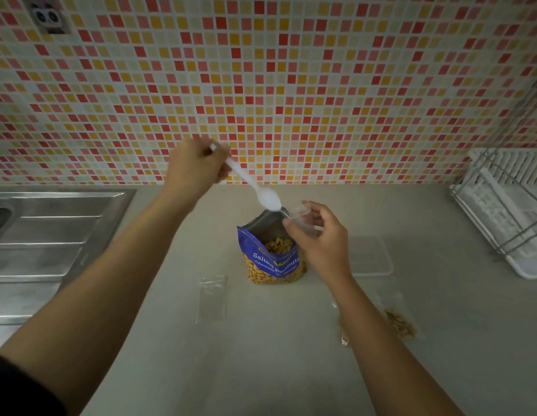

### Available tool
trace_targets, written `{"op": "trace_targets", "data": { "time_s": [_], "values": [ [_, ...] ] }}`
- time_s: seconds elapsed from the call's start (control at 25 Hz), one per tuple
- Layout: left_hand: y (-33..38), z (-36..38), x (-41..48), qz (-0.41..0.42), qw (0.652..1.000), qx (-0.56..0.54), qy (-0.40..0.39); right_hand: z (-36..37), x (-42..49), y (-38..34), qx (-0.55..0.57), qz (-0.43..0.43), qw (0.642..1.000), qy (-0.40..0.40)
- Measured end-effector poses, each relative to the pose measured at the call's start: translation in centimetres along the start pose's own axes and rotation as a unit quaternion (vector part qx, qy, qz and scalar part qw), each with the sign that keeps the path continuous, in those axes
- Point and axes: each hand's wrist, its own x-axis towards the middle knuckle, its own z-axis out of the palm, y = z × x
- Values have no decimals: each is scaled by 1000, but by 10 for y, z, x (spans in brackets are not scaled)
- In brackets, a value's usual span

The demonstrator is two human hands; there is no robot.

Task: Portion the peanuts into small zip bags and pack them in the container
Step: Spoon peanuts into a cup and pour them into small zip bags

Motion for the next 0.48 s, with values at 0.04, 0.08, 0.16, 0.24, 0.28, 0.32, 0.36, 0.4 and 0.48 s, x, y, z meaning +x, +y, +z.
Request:
{"op": "trace_targets", "data": {
  "time_s": [0.04, 0.08, 0.16, 0.24, 0.28, 0.32, 0.36, 0.4, 0.48],
  "values": [
    [-14, 10, -2, -15, 999, 33, -33, -3, -2, 5, 21, 15, 1000, 6],
    [-27, 23, -7, -4, 994, 83, -72, -7, -4, 9, 41, 31, 999, 8],
    [-44, 52, -18, 70, 968, 205, -128, -11, -6, 16, 76, 52, 996, -8],
    [-53, 76, -25, 137, 926, 322, -140, -13, -7, 21, 102, 61, 992, -28],
    [-56, 85, -26, 145, 914, 350, -146, -13, -7, 22, 113, 63, 991, -32],
    [-57, 92, -25, 132, 911, 358, -155, -13, -7, 23, 118, 60, 990, -38],
    [-58, 97, -24, 106, 915, 351, -166, -13, -7, 24, 115, 56, 991, -43],
    [-59, 102, -23, 73, 923, 334, -178, -13, -7, 25, 108, 51, 992, -49],
    [-59, 106, -24, 9, 942, 286, -175, -13, -7, 26, 108, 48, 992, -52]
  ]
}}
